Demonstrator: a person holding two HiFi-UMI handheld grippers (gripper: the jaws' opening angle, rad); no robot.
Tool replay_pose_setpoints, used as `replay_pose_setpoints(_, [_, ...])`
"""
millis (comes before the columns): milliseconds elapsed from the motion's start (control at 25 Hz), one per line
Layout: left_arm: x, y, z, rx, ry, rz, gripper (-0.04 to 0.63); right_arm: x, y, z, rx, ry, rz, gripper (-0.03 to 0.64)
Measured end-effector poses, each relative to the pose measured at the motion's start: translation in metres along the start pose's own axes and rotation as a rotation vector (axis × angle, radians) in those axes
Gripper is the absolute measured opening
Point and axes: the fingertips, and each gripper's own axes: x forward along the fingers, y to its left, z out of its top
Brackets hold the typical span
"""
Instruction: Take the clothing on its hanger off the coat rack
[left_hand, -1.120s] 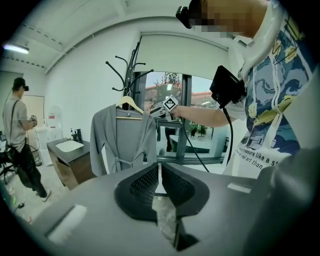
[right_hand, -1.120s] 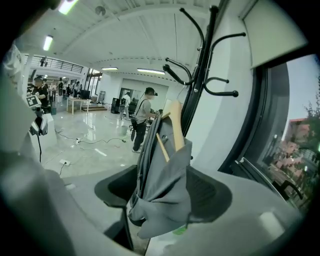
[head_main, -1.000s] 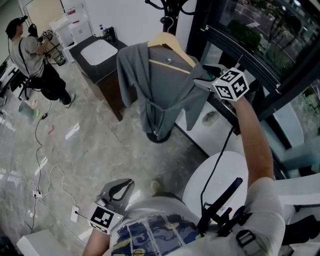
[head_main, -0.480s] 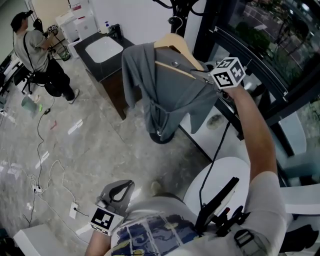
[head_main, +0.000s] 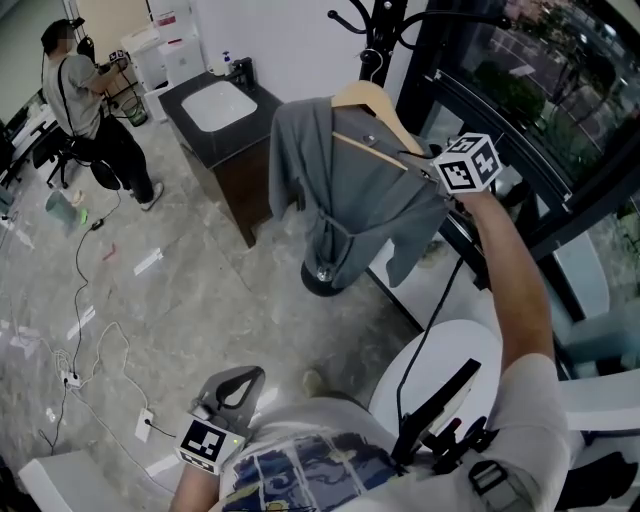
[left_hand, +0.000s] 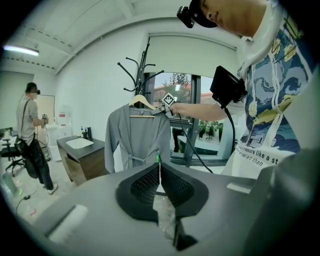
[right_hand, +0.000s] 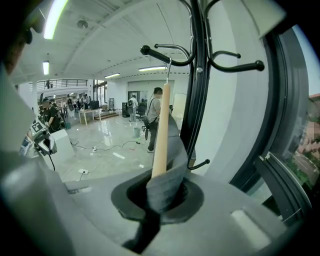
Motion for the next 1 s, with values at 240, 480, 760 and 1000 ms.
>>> replay_pose_setpoints(240, [-0.020,-0.001,-0.006,0.004,-0.016,-0.013,0.009,-0.023,0.017,0.017,-0.018,-0.009,-0.033,0.006])
replay_pose_setpoints(480, [-0.046,-0.002,-0.012,0.010,-0.037,-0.029,0.009,-0.053,0.048,0.035,-0.031,-0.034,-0.065,0.006])
replay_pose_setpoints(760, [-0.083,-0.012,-0.023,0.018,-0.052,-0.057,0.008,-0.080,0.119,0.039,-0.064,-0.037,-0.067,0.006])
replay_pose_setpoints(1000, [-0.120,-0.023,-0.034,-0.003,-0.074,-0.075,0.006,-0.100,0.188,0.042,-0.092,-0.036,-0.046,0.006])
